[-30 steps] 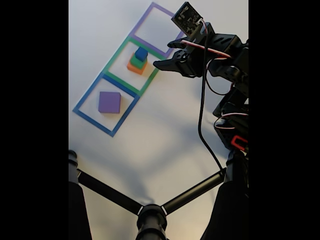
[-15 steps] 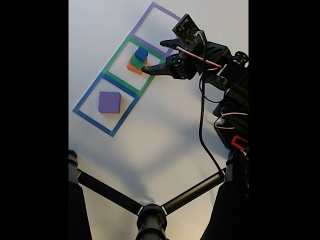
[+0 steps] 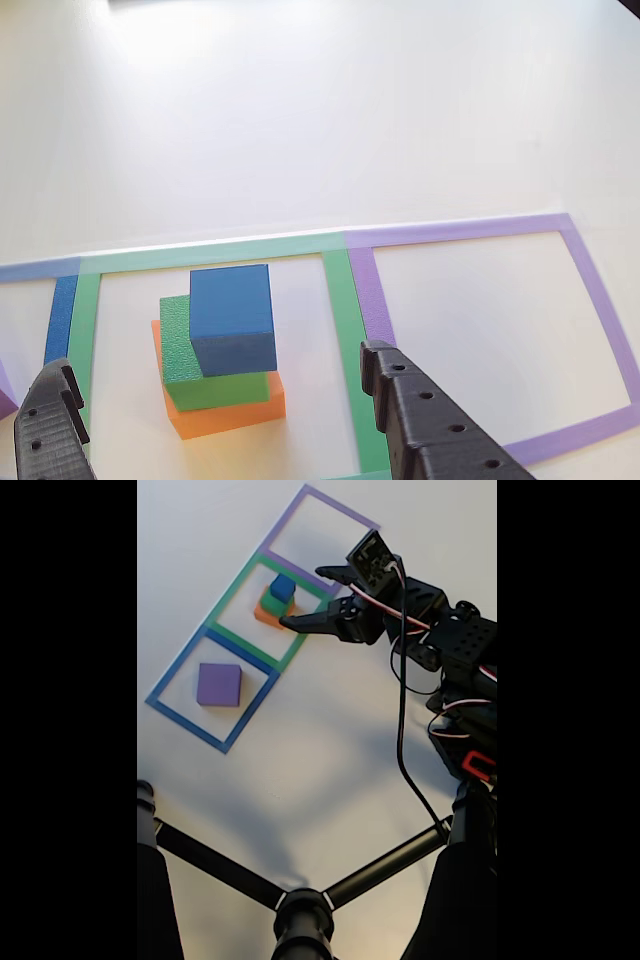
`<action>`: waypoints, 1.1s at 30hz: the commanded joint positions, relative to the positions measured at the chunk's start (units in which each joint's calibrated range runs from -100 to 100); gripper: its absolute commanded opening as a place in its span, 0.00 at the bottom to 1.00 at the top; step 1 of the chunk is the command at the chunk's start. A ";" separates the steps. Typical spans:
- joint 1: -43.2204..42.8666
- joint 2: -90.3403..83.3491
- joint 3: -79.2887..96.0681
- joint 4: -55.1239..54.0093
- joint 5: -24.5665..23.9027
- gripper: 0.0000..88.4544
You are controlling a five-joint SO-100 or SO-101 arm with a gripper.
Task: Tower of hanoi
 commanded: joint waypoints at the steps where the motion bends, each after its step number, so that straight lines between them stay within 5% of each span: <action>1: -0.91 3.57 -0.12 -6.02 0.00 0.37; 19: -4.27 23.92 -4.66 -24.72 0.00 0.37; 33: -5.56 29.05 -8.29 -26.25 0.00 0.35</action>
